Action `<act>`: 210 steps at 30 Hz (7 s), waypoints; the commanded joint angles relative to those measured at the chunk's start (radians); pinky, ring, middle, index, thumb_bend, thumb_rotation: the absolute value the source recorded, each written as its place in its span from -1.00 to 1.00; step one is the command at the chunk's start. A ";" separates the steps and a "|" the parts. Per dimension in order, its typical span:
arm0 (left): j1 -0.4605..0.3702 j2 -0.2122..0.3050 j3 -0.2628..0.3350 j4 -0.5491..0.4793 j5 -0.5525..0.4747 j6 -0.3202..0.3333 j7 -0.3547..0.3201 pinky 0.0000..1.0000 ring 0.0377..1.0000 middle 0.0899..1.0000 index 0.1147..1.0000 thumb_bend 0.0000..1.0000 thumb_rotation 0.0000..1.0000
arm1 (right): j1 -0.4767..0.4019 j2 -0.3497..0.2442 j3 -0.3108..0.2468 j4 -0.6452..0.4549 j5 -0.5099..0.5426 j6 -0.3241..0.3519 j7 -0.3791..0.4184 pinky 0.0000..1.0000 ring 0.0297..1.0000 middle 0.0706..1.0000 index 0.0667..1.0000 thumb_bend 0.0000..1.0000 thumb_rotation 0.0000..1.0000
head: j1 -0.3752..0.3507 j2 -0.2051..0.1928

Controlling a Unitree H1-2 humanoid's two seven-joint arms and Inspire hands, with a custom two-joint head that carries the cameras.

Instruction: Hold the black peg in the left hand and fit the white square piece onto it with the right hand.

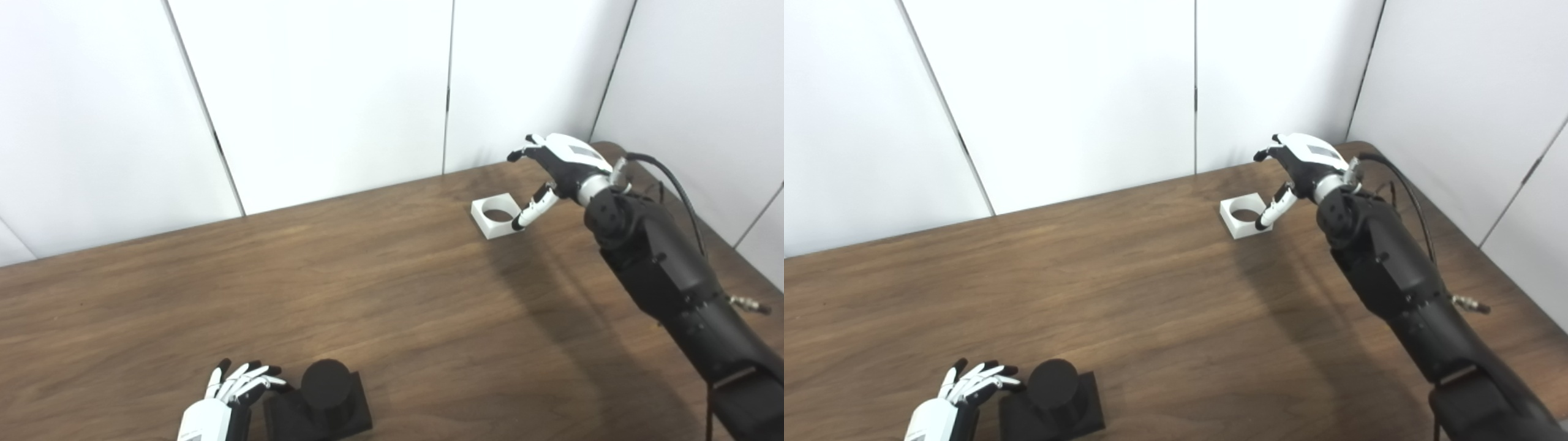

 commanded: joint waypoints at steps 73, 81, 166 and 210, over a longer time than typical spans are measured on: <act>0.031 0.009 0.009 0.002 0.027 0.031 -0.015 1.00 0.72 0.51 -0.16 0.04 -0.91 | -0.216 -0.028 0.258 0.304 -0.082 -0.123 0.027 0.89 1.00 0.89 0.56 0.73 -0.47 | 0.044 0.042; 0.033 0.007 0.010 -0.005 0.028 0.040 -0.024 1.00 0.73 0.52 -0.16 0.04 -0.91 | -0.217 -0.032 0.261 0.305 -0.085 -0.134 0.026 0.84 1.00 0.87 0.52 0.72 -0.50 | 0.045 0.045; -0.003 -0.050 -0.079 -0.110 0.117 0.194 -0.100 0.94 0.72 0.53 -0.16 0.04 -0.90 | -0.075 0.270 0.219 -0.843 -0.147 -0.167 0.666 0.72 0.74 0.50 -0.11 0.05 -0.73 | 0.227 0.269; -0.007 -0.070 -0.101 -0.126 0.137 0.225 -0.109 0.95 0.72 0.52 -0.16 0.04 -0.90 | 0.020 0.377 0.254 -0.770 -0.176 -0.231 0.618 0.81 0.77 0.53 -0.11 0.05 -0.73 | 0.258 0.268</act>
